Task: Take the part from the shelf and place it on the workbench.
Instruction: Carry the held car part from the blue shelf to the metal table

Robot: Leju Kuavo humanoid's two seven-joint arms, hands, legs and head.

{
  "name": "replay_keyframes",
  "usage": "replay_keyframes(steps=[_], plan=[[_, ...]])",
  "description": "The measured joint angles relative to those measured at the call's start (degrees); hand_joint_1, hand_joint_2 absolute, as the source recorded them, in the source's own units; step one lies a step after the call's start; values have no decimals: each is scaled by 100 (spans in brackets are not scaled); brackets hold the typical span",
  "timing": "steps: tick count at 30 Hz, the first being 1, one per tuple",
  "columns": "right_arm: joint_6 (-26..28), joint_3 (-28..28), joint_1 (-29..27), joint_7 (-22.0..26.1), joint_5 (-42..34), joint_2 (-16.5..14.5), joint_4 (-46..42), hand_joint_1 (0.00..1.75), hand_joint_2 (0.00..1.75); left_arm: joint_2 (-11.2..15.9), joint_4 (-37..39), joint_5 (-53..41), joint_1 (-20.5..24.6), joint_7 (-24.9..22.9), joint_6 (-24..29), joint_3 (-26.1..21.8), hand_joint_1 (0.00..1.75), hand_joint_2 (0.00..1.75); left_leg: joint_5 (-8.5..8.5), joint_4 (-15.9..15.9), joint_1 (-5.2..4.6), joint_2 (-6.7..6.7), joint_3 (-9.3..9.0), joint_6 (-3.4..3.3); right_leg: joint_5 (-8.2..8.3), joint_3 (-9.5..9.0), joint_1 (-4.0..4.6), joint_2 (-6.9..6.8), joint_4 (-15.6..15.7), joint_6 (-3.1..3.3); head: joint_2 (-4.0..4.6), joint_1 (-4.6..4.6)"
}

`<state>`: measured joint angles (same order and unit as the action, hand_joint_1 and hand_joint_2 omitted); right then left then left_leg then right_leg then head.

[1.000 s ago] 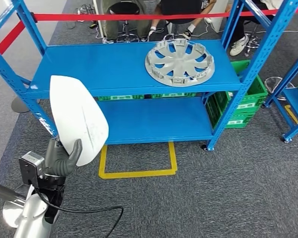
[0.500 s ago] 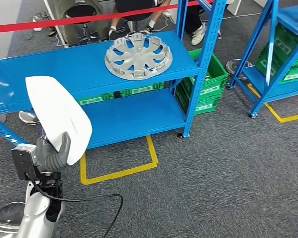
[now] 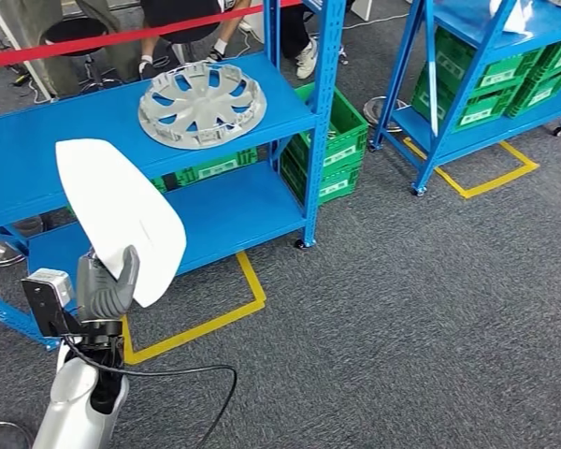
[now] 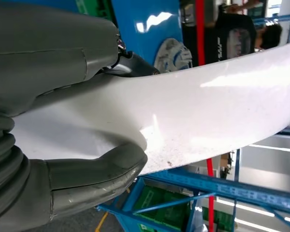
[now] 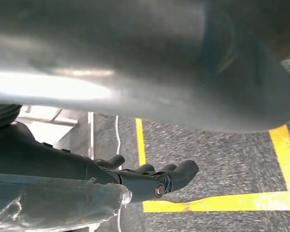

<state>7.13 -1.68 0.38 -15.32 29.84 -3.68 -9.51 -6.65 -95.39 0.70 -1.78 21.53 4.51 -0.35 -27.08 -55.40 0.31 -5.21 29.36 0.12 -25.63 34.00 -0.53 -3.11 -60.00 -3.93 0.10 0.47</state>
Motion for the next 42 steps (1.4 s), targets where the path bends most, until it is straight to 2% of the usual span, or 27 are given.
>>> replay_keyframes(steps=[2, 4, 6, 8, 9, 10, 11, 12, 13, 15, 17, 18, 19, 21, 23, 25, 26, 27, 28, 30, 32, 34, 36, 38, 40, 41, 42], plan=[[-8, 0, 3, 32, 7, -2, 0, 0, 0, 27, -1, -103, 22, 143, -67, 33, 175, 175, -4, -12, -30, -94, -4, 66, 25, -98, 23, -37, 203, 96, 0, -26], [-11, 0, -6, 42, 9, -2, 1, 0, 0, 45, -2, -141, 42, 205, -116, 72, 175, 175, -21, -18, -14, -136, -4, 133, 54, -49, 25, 96, 201, 200, 0, -46], [-10, -1, 0, 50, 13, -1, -1, 0, 0, 70, -2, -120, 49, 239, -207, 92, 175, 175, -214, -241, 15, 95, 94, 186, 94, -27, 11, 225, 229, 283, 0, -65], [-11, -2, 9, 64, 27, 1, -2, 0, 0, 104, 0, -60, 42, 268, -371, 95, 175, 175, -594, -916, 25, 393, 408, 201, 122, -7, 7, 356, 243, 327, 0, -91], [-16, -2, 10, 70, 39, 1, -2, 0, 0, 121, 0, -32, 34, 273, -455, 95, 175, 175, -760, -1317, 22, 453, 604, 199, 130, 6, 12, 429, 243, 338, 0, -96], [-24, -2, 9, 74, 52, 1, -2, 0, 0, 139, 1, -10, 24, 276, -528, 94, 175, 175, -829, -1599, 20, 479, 749, 193, 136, 15, 17, 510, 242, 343, 0, -97], [-36, -2, 7, 75, 65, 1, -1, 0, 0, 157, 1, 15, 15, 287, -599, 89, 175, 175, -785, -1692, 20, 493, 810, 183, 144, 20, 21, 596, 240, 344, 1, -98], [-51, -1, 5, 74, 80, -1, -1, 0, 0, 179, 1, 46, 9, 308, -687, 77, 175, 175, -635, -1565, 21, 511, 765, 170, 153, 23, 21, 684, 238, 338, 0, -99], [-63, 0, 5, 73, 94, -3, -1, 0, 0, 201, 1, 84, 5, 336, -784, 55, 175, 175, -411, -1250, 24, 563, 626, 156, 160, 23, 17, 772, 234, 326, 1, -100], [-78, 2, 17, 76, 126, -10, -2, 0, 0, 241, 1, 140, 1, 407, -1014, -22, 175, 175, -73, -502, 48, 811, 298, 128, 176, 55, 24, 939, 203, 280, 0, -100], [-73, 3, 25, 93, 158, -15, -2, 0, 0, 254, 5, 123, -3, 454, -1216, -109, 175, 175, -6, -153, 59, 966, 162, 100, 207, 129, 22, 1075, 184, 209, 0, -101], [-66, 3, 16, 102, 170, -16, -1, 0, 0, 250, 8, 96, -1, 464, -1285, -144, 175, 175, -13, -127, 58, 925, 161, 75, 228, 170, 12, 1135, 187, 172, -1, -99], [-57, 3, -3, 108, 176, -17, 0, 0, 0, 243, 12, 67, 4, 467, -1332, -167, 175, 175, 2, -135, 55, 868, 171, 43, 240, 200, 1, 1146, 192, 141, -1, -102], [-39, 2, -23, 109, 177, -17, 1, 0, 0, 222, 16, 25, 17, 467, -1393, -195, 175, 175, 30, -118, 61, 737, 171, -25, 116, 315, 20, 881, 7, 84, -1, -57], [-33, 1, -4, 109, 173, -17, 1, 0, 0, 208, 22, 6, 14, 467, -1449, -235, 175, 175, 34, -111, 49, 582, 170, -65, -252, 605, 38, 489, -618, 36, 0, -2], [-47, 0, 15, 105, 169, -21, 1, 0, 0, 203, 37, -3, 8, 467, -1498, -276, 175, 175, 27, -113, 29, 403, 170, -82, -564, 914, 25, 361, -1315, 10, 0, 9], [-53, 0, 19, 101, 168, -24, 1, 0, 0, 199, 45, -9, 10, 467, -1520, -286, 175, 175, 22, -113, 24, 314, 168, -85, -579, 947, 21, 346, -1431, 7, 0, 10], [-56, 0, 18, 95, 167, -25, 1, 0, 0, 193, 51, -16, 14, 467, -1540, -288, 175, 175, 16, -114, 22, 232, 162, -83, -494, 864, 20, 329, -1324, 10, 0, 11], [-52, 0, 16, 91, 166, -25, 1, 0, 0, 185, 55, -26, 18, 467, -1558, -289, 175, 175, 8, -114, 20, 156, 151, -75, -334, 668, 20, 284, -1005, 17, 0, 11], [-31, -1, 20, 99, 157, -27, -1, 0, 0, 160, 59, -52, 23, 467, -1583, -290, 175, 175, -21, -120, -2, 30, 120, -34, -51, 203, 39, 55, -224, 57, 0, 10], [-9, -3, 24, 114, 142, -35, -1, 0, 0, 123, 60, -79, 20, 465, -1606, -282, 175, 175, -41, -126, -33, -77, 97, 16, 41, 7, 69, -57, 130, 134, 1, -9], [3, -8, 16, 119, 127, -38, -1, 0, 0, 78, 60, -91, 20, 463, -1620, -267, 175, 175, -53, -119, -35, -176, 88, 66, 61, 31, 85, 73, 144, 221, 0, -24], [11, -13, 11, 120, 119, -38, -1, 0, 0, 49, 60, -99, 23, 462, -1625, -259, 175, 175, -181, -242, -7, 0, 131, 122, 92, 40, 68, 207, 172, 292, 0, -38], [14, -17, 14, 120, 116, -43, -2, 0, 0, 44, 60, -104, 11, 462, -1631, -258, 175, 175, -521, -802, 12, 337, 378, 150, 115, 42, 47, 343, 191, 343, 0, -71], [11, -19, 15, 121, 115, -49, -2, 0, 0, 43, 61, -104, -16, 462, -1633, -258, 175, 175, -834, -1565, 13, 471, 757, 153, 123, 57, 47, 503, 191, 366, -1, -89], [9, -20, 13, 121, 114, -52, -2, 0, 0, 42, 62, -105, -27, 461, -1633, -258, 175, 175, -854, -1769, 13, 489, 874, 152, 128, 62, 46, 592, 191, 368, 0, -89], [8, -20, 9, 122, 114, -52, -2, 0, 0, 40, 63, -105, -31, 461, -1633, -258, 175, 175, -750, -1747, 16, 501, 885, 149, 134, 63, 42, 683, 190, 364, 0, -89]])
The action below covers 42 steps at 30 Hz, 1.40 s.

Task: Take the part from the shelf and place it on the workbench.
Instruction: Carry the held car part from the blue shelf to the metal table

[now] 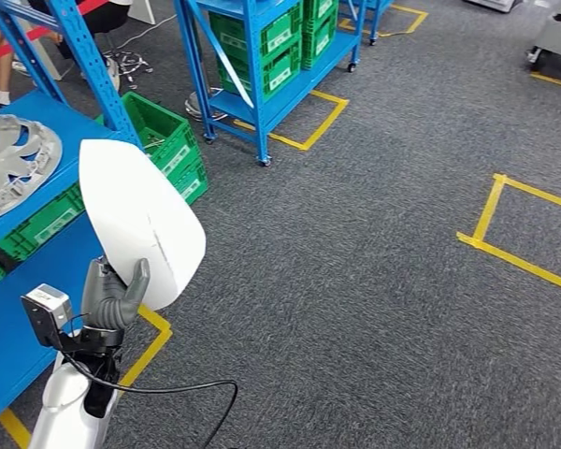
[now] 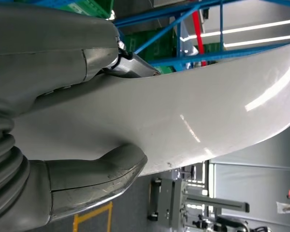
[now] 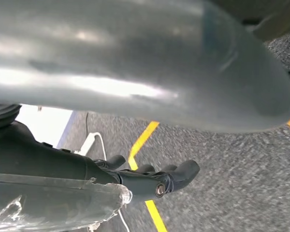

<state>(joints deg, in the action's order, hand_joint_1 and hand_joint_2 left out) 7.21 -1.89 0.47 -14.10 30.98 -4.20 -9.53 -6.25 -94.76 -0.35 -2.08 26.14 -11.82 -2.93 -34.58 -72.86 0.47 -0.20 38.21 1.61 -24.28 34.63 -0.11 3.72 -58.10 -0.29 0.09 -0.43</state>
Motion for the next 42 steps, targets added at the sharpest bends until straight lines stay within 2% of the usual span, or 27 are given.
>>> replay_keyframes(steps=[1, 2, 3, 5, 6, 8, 10, 15, 16, 18, 19, 20, 22, 23, 25, 27, 29, 30, 31, 32, 33, 34, 36, 38, 40, 41, 42], plan=[[0, -1, -3, 0, -1, -1, 0, 0, 0, -3, 1, 0, 0, 0, 0, 0, 175, 175, 199, 239, 7, 26, -97, -3, 7, -1, -8, 91, -3, -11, 0, 0], [1, -1, -6, 0, -1, -1, 0, 0, 0, -5, 1, 0, 2, 0, 0, 0, 175, 175, 434, 607, 25, 126, -261, 1, 13, 1, -17, 180, -9, -31, 1, -1], [1, -2, -2, 0, -1, -2, 0, 0, 0, -8, 1, 0, 2, 0, 0, 0, 175, 175, 611, 996, 54, 300, -433, 5, 15, 20, -15, 268, -34, -59, 1, -5], [3, -2, 4, 0, -1, -2, 0, 0, 0, -16, 5, -2, -1, -4, 0, 0, 175, 175, 742, 1454, 91, 577, -624, -2, 34, 91, -25, 418, -68, -132, 1, -12], [4, -2, -2, -1, -2, -2, 1, 0, 0, -22, 7, -5, 0, -7, 0, 1, 175, 175, 726, 1509, 86, 606, -639, -28, 53, 128, -37, 490, -67, -176, 0, -14], [7, -3, -36, -8, -10, -2, 2, 0, 0, -37, 9, -28, 15, -11, 2, 15, 175, 175, 745, 1529, 76, 467, -640, -104, 90, 185, -72, 596, -32, -250, -1, -16], [11, -5, -56, -16, -19, -2, 2, 0, 0, -49, 9, -50, 35, -12, 6, 30, 175, 175, 770, 1555, 94, 373, -652, -152, 94, 213, -81, 615, -27, -278, -1, -16], [14, -7, -58, -18, -21, -2, 2, 0, 0, -53, 9, -59, 40, -14, 10, 34, 175, 175, 773, 1558, 95, 354, -654, -158, 87, 215, -77, 571, -37, -278, -1, -15], [15, -7, -60, -19, -21, -2, 2, 0, 0, -53, 10, -65, 42, -16, 13, 35, 175, 175, 774, 1558, 93, 348, -655, -159, 81, 216, -70, 533, -46, -279, -1, -13], [26, -15, -51, -40, -32, -3, 2, 0, 0, -71, 11, -149, 39, -36, 78, 67, 175, 175, 768, 1561, 70, 247, -661, -197, -139, 396, -36, 152, -423, -308, -1, 41], [27, -22, -45, -54, -39, -6, 2, 0, 0, -86, 11, -210, 33, -48, 162, 101, 175, 175, 760, 1562, 48, 108, -667, -222, -318, 596, -31, -63, -851, -327, 0, 66], [28, -41, -36, -65, -39, -11, 2, 0, 0, -102, 11, -273, 35, -63, 278, 160, 175, 175, 733, 1563, 13, -98, -692, -223, -351, 547, -7, -385, -856, -332, 1, 92], [20, -73, -26, -64, -21, -25, 1, 0, 0, -116, 10, -326, 53, -84, 468, 252, 175, 175, 682, 1558, -43, -457, -746, -172, -185, 276, 11, -650, -499, -272, 1, 82], [13, -86, -24, -57, -10, -30, 1, 0, 0, -116, 9, -335, 66, -93, 518, 283, 175, 175, 663, 1564, -57, -567, -774, -132, -30, 38, 34, -719, -80, -227, 1, 78], [-11, -97, -32, -50, -5, -33, 1, 0, 0, -105, -2, -396, 73, -69, 555, 306, 175, 175, 647, 1575, -40, -635, -795, -70, -1, 52, 32, -577, -57, -154, 0, 71], [-34, -117, -39, -69, -11, -37, 0, 0, 0, -83, -38, -483, 75, 23, 550, 343, 175, 175, 480, 1372, -14, -434, -721, -18, 27, 41, 13, -450, -21, -91, 0, 53], [-59, -135, -35, -107, -21, -42, 0, 0, 0, -61, -72, -547, 72, 93, 506, 390, 175, 175, 121, 705, -4, -129, -409, -1, 42, 36, -4, -321, -7, -51, 0, 15], [-72, -142, -33, -120, -28, -43, 0, 0, 0, -52, -79, -578, 69, 101, 488, 417, 175, 175, -40, 303, -5, -54, -202, 0, 44, 40, -6, -247, -7, -39, 0, 2], [-80, -151, -34, -124, -34, -45, 0, 0, 0, -45, -80, -607, 67, 96, 479, 446, 175, 175, -108, 20, -4, -24, -44, 0, 46, 41, -7, -168, -7, -36, 0, -4], [-84, -162, -37, -122, -40, -45, 0, 0, 0, -40, -80, -628, 67, 90, 477, 477, 175, 175, -65, -80, -4, -10, 32, -3, 49, 41, -10, -83, -8, -37, 0, -5], [-85, -175, -40, -115, -43, -45, 0, 0, 0, -37, -80, -639, 71, 79, 479, 510, 175, 175, 89, 44, -2, 4, 0, -8, 54, 40, -16, 4, -8, -43, 0, -4], [-85, -191, -42, -106, -44, -45, 0, 0, 0, -35, -80, -641, 77, 69, 483, 538, 175, 175, 311, 351, 4, 55, -128, -13, 61, 37, -25, 92, -9, -57, -1, -5], [-83, -224, -36, -87, -44, -44, 0, 0, 0, -31, -80, -637, 95, 48, 493, 575, 175, 175, 676, 1112, 43, 378, -459, -22, 76, 64, -35, 263, -32, -108, 0, -2], [-81, -254, -30, -81, -42, -43, 0, 0, 0, -27, -78, -631, 107, 27, 515, 593, 175, 175, 768, 1490, 56, 605, -615, -51, 103, 128, -53, 414, -38, -184, 0, -1], [-82, -271, -53, -81, -40, -43, 1, 0, 0, -28, -76, -633, 119, 18, 563, 610, 175, 175, 781, 1538, 38, 485, -629, -124, 145, 185, -84, 538, -4, -265, -1, -3], [-83, -275, -66, -82, -39, -43, 1, 0, 0, -32, -76, -621, 127, 38, 582, 619, 175, 175, 800, 1562, 37, 406, -638, -166, 132, 218, -79, 467, -28, -294, 0, 2], [-86, -276, -72, -83, -37, -43, 2, 0, 0, -38, -79, -571, 134, 86, 580, 626, 175, 175, 818, 1587, 38, 321, -650, -205, 57, 289, -67, 312, -142, -314, 1, 21]])
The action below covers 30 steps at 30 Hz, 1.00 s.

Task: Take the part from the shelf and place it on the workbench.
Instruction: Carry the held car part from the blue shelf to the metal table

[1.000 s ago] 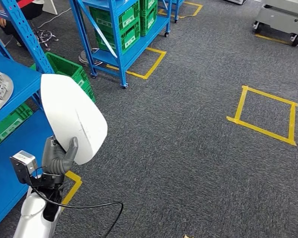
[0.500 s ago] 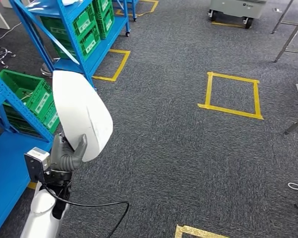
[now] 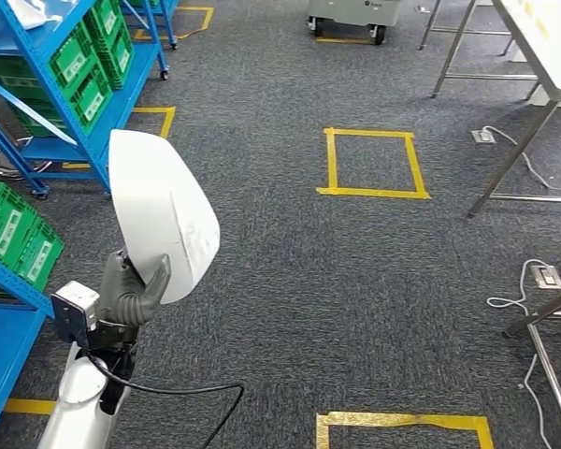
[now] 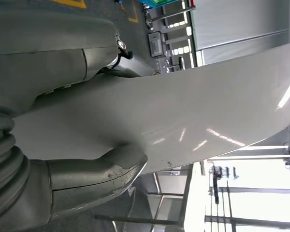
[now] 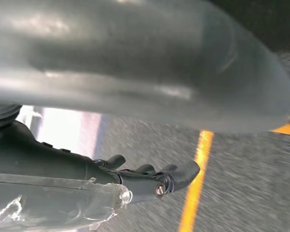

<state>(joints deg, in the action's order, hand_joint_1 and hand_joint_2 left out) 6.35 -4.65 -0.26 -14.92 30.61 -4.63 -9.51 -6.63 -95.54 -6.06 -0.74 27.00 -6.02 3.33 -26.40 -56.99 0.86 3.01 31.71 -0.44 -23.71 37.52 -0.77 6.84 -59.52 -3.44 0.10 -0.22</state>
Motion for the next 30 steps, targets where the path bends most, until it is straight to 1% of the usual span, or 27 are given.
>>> replay_keyframes(steps=[1, 2, 3, 4, 5, 6, 7, 9, 10, 11, 12, 14, 15, 16, 17, 18, 19, 20, 21, 22, 23, 24, 25, 26, 27, 29, 30], plan=[[-10, -1, 3, -1, 7, 0, 0, 0, 0, -7, -5, 87, 3, 69, -25, 4, 175, 175, 10, 22, -2, -87, -10, -30, -139, 120, 12, -206, -235, -14, 0, 17], [-21, -1, 13, -1, 18, 0, -1, 0, 0, -13, -16, 203, 4, 134, -62, 3, 175, 175, 10, 27, -19, -172, -14, -49, -326, 288, 23, -424, -584, -28, 0, 34], [-32, -1, 20, -6, 31, -1, -1, 0, 0, -22, -28, 311, 4, 178, -96, -5, 175, 175, 6, 27, -33, -266, -15, -61, -511, 481, 17, -545, -985, -43, -1, 43], [-37, -1, 26, -11, 49, -6, -2, 0, 0, -32, -39, 382, 3, 180, -114, -15, 175, 175, 0, 26, -43, -361, -16, -64, -631, 632, 9, -604, -1310, -56, -1, 43], [-32, -1, 28, -15, 67, -10, -2, 0, 0, -43, -48, 412, 5, 152, -115, -23, 175, 175, -8, 25, -47, -455, -20, -62, -654, 694, 4, -634, -1465, -66, -1, 42], [-22, -1, 27, -16, 85, -15, -2, 0, 0, -56, -51, 413, 6, 117, -103, -31, 175, 175, -20, 24, -47, -540, -28, -55, -575, 638, -2, -658, -1394, -75, -1, 43], [-6, -1, 25, -7, 103, -19, -2, 0, 0, -67, -52, 409, 9, 87, -87, -37, 175, 175, -35, 24, -46, -615, -43, -40, -419, 464, -10, -703, -1106, -84, -1, 43], [35, -1, 27, 36, 121, -29, -3, 0, 0, -83, -52, 403, 18, 61, -56, -49, 175, 175, -78, 18, -67, -738, -87, 16, -151, 15, -16, -997, -355, -93, -1, 46], [64, -2, 32, 78, 119, -45, -5, 0, 0, -86, -52, 404, 25, 56, -40, -61, 175, 175, -105, 6, -85, -793, -107, 53, -84, -130, -15, -1132, -114, -66, -1, 42], [97, -8, 41, 126, 107, -62, -10, 0, 0, -87, -52, 406, 31, 55, -26, -74, 175, 175, -126, 0, -103, -842, -127, 87, -73, -191, -8, -1216, -4, -26, -1, 34], [135, -22, 50, 178, 89, -80, -14, 0, 0, -87, -52, 409, 31, 59, -13, -88, 175, 175, -140, 2, -115, -902, -144, 116, -80, -181, 5, -1202, -11, 30, -1, 19], [211, -84, 61, 265, 46, -95, -22, 0, 0, -91, -61, 394, 21, 81, 12, -105, 175, 175, -178, 11, -88, -997, -189, 178, -72, -166, 16, -1029, 0, 128, -1, -10], [236, -114, 62, 269, 33, -97, -23, 0, 0, -97, -76, 365, 15, 91, 22, -107, 175, 175, -231, -26, -67, -926, -192, 206, -66, -171, 17, -948, 9, 166, -1, -24], [254, -137, 63, 244, 28, -96, -24, 0, 0, -104, -97, 326, 14, 98, 36, -103, 175, 175, -337, -165, -50, -786, -141, 227, -60, -179, 13, -867, 19, 202, -1, -32], [264, -150, 66, 196, 30, -96, -24, 0, 0, -110, -116, 283, 12, 93, 53, -97, 175, 175, -491, -426, -39, -610, -21, 236, -56, -186, 10, -791, 26, 232, -1, -46], [270, -162, 70, 147, 32, -96, -24, 0, 0, -115, -129, 246, 6, 85, 74, -91, 175, 175, -671, -802, -39, -452, 171, 232, -57, -187, 16, -711, 28, 255, -1, -56], [274, -175, 75, 111, 34, -96, -24, 0, 0, -117, -135, 219, -3, 77, 93, -86, 175, 175, -826, -1205, -44, -379, 393, 221, -58, -185, 26, -626, 28, 275, -1, -62], [279, -192, 75, 88, 35, -96, -23, 0, 0, -116, -135, 202, -12, 69, 114, -83, 175, 175, -897, -1515, -50, -347, 586, 205, -60, -187, 37, -530, 28, 286, -1, -67], [288, -213, 72, 75, 26, -96, -24, 0, 0, -115, -135, 195, -20, 67, 132, -80, 175, 175, -854, -1646, -56, -330, 701, 182, -61, -193, 48, -433, 28, 292, -1, -66], [305, -237, 65, 79, 3, -96, -25, 0, 0, -113, -136, 200, -23, 66, 148, -77, 175, 175, -697, -1551, -63, -310, 708, 153, -62, -202, 55, -337, 28, 293, -1, -66], [329, -269, 57, 94, -31, -96, -26, 0, 0, -112, -136, 214, -23, 63, 164, -75, 175, 175, -467, -1272, -70, -267, 619, 122, -62, -215, 57, -244, 28, 292, -1, -66], [353, -305, 52, 112, -72, -97, -29, 0, 0, -111, -138, 229, -22, 60, 178, -75, 175, 175, -230, -898, -73, -164, 473, 96, -62, -222, 53, -164, 28, 287, -1, -65], [373, -342, 50, 133, -106, -97, -33, 0, 0, -110, -142, 241, -21, 56, 188, -75, 175, 175, -64, -532, -66, -46, 325, 79, -66, -216, 58, -84, 15, 273, -1, -65], [389, -376, 49, 150, -128, -98, -38, 0, 0, -109, -145, 248, -21, 49, 196, -75, 175, 175, 27, -279, -63, 52, 221, 75, -64, -202, 57, -15, 10, 250, -1, -62], [398, -405, 43, 159, -144, -98, -42, 0, 0, -108, -149, 250, -22, 42, 201, -75, 175, 175, 50, -143, -63, 113, 168, 72, -59, -183, 52, 45, 13, 218, -1, -63], [412, -460, 14, 175, -171, -98, -45, 0, 0, -107, -151, 250, -22, 12, 221, -73, 175, 175, 52, -87, -66, 40, 149, 45, -38, -149, 35, 146, 43, 143, -1, -60], [419, -491, -2, 177, -181, -97, -45, 0, 0, -109, -154, 246, -23, -7, 246, -72, 175, 175, 65, -64, -62, -21, 137, 12, -60, -125, 42, 84, 22, 112, -1, -56]])
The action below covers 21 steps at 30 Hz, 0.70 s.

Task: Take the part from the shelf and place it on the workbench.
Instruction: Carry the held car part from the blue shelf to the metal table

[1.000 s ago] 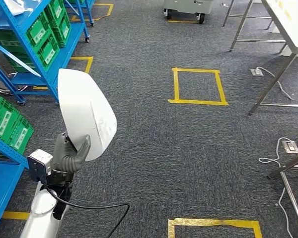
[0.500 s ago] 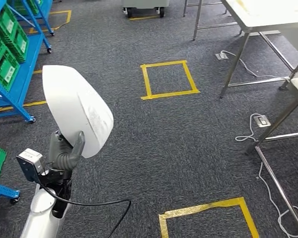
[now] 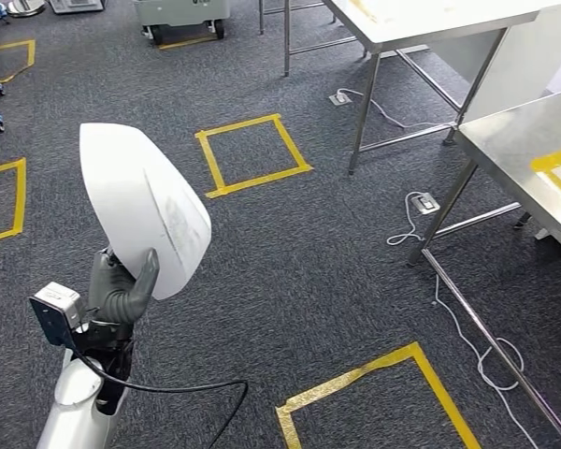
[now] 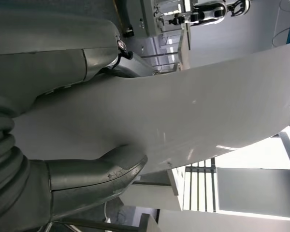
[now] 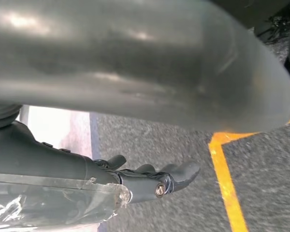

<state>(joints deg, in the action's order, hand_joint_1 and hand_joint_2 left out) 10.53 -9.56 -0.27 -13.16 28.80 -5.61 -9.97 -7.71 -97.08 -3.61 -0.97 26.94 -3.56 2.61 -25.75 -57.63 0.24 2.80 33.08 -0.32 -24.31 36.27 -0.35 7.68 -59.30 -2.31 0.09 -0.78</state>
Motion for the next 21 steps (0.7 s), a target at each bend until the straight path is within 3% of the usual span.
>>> replay_keyframes(steps=[1, 3, 5, 6, 7, 9, 11, 12, 15, 17, 19, 21], plan=[[7, -32, -8, -1, -4, 1, 0, 0, 0, -3, -6, -8, -3, -16, 40, 1, 175, 175, 12, 24, 8, -67, -13, -34, -74, 62, 12, -130, -102, -26, 0, 15], [29, -76, -2, -5, 6, 1, 0, 0, 0, -7, -21, -33, -18, -30, 143, -6, 175, 175, 17, 50, 4, -207, -31, -80, -397, 338, 36, -506, -667, -63, 0, 42], [117, -95, 6, 1, 60, 1, -1, 0, 0, -13, -33, 3, -47, -25, 207, -13, 175, 175, 5, 50, -6, -358, -37, -96, -706, 688, 25, -682, -1397, -100, 0, 50], [192, -105, 8, 13, 98, 1, -2, 0, 0, -18, -39, 37, -65, -23, 226, -11, 175, 175, -3, 49, -7, -436, -43, -98, -736, 767, 19, -715, -1574, -115, 0, 51], [271, -116, 5, 31, 137, 2, -2, 0, 0, -23, -48, 70, -81, -23, 248, -8, 175, 175, -13, 49, -7, -511, -54, -94, -651, 720, 14, -740, -1506, -126, -1, 51], [380, -138, 2, 67, 185, 7, -4, 0, 0, -28, -71, 96, -103, -28, 299, -5, 175, 175, -47, 49, -11, -647, -99, -64, -295, 304, 12, -909, -780, -130, -1, 52], [416, -157, 15, 90, 204, 13, -9, 0, 0, -27, -96, 105, -114, -34, 325, -7, 175, 175, -89, 41, -46, -756, -147, -9, -68, -88, 31, -1148, -103, -83, 0, 47], [422, -165, 21, 99, 209, 14, -10, 0, 0, -27, -108, 106, -116, -36, 332, -8, 175, 175, -100, 40, -63, -804, -163, 17, -43, -159, 44, -1206, 29, -49, 0, 43], [445, -178, 20, 133, 230, 24, -12, 0, 0, -28, -127, 107, -118, -41, 371, -7, 175, 175, -135, 49, -54, -922, -205, 109, -21, -149, 56, -1016, 78, 71, 0, 34], [453, -183, 21, 161, 266, 34, -15, 0, 0, -27, -134, 79, -121, -54, 422, -7, 175, 175, -335, -213, -30, -711, -113, 175, 11, -172, 26, -869, 124, 138, -1, 11], [422, -185, 29, 178, 318, 38, -17, 0, 0, -22, -136, -7, -144, -87, 507, -8, 175, 175, -695, -909, -17, -420, 227, 206, 28, -168, 2, -720, 137, 170, -1, -19], [350, -185, 29, 168, 366, 38, -17, 0, 0, -17, -130, -103, -171, -168, 622, -8, 175, 175, -870, -1502, -14, -334, 555, 217, 35, -158, -5, -548, 136, 175, -1, -25]])
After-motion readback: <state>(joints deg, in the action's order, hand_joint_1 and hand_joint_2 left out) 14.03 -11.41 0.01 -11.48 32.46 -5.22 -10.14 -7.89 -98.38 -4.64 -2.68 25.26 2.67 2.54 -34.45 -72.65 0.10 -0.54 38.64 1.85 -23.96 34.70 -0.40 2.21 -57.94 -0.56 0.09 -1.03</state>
